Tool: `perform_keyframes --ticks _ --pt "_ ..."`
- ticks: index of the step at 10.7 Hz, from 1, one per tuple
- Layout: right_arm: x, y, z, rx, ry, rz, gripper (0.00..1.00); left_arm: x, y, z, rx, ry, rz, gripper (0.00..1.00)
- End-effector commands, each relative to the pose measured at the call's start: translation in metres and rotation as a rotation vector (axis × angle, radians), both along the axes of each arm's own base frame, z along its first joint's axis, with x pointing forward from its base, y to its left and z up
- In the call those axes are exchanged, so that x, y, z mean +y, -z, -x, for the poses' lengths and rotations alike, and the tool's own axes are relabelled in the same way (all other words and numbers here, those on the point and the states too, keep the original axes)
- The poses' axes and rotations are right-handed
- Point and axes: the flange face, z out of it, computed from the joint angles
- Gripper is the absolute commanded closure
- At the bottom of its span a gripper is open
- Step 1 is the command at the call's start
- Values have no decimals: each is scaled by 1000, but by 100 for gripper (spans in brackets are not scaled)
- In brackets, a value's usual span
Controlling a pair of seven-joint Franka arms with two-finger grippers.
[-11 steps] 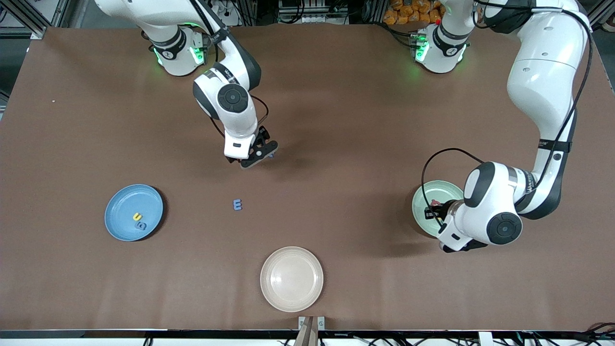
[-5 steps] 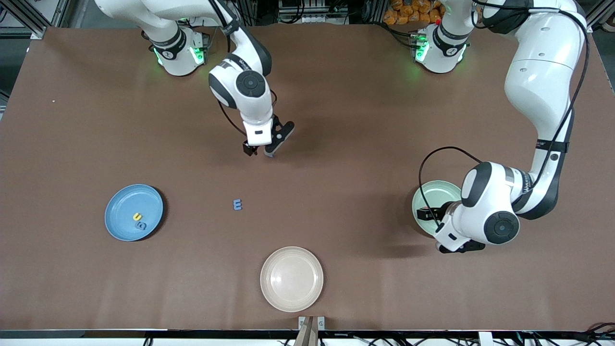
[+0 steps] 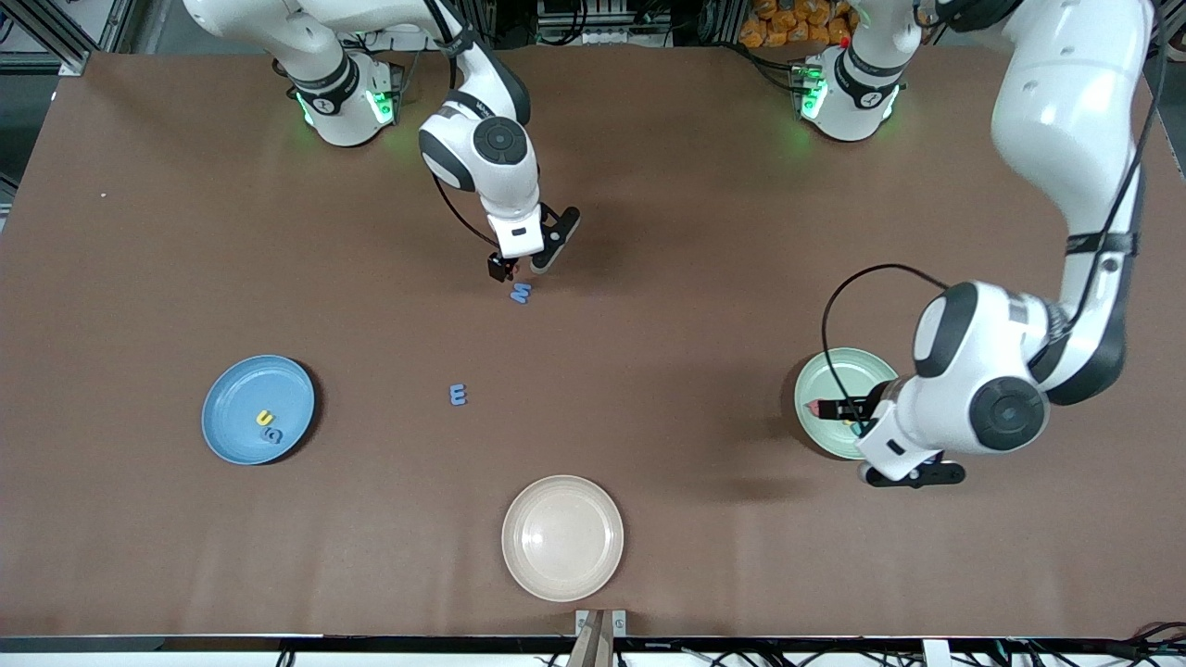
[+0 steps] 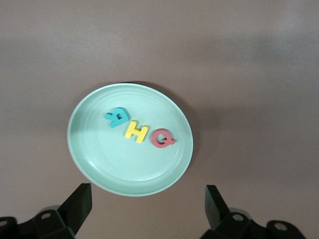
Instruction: Sort upper and lower case letters into plates
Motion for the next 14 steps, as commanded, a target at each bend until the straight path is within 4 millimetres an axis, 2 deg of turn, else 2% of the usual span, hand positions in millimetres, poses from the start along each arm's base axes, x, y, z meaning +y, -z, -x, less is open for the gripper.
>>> perform_keyframes --ticks 1,3,6,8,11,12,14 --pt "-13 5 4 1 -27 7 0 1 -24 10 -1 36 -8 0" --pt "-17 16 8 10 -31 11 0 2 -23 10 1 44 -6 0" --pt "-22 30 14 7 -32 -8 0 -7 -22 12 2 59 -5 0" --pt "-23 32 13 7 -32 -5 0 -18 -21 15 4 67 -7 0" --pt "-30 37 8 8 -29 5 0 -22 -19 16 8 67 -7 0" --pt "-29 39 7 3 -30 -3 0 -33 -18 19 10 82 -8 0" --pt "-29 44 8 5 -28 -7 0 -34 -18 19 10 83 -8 0"
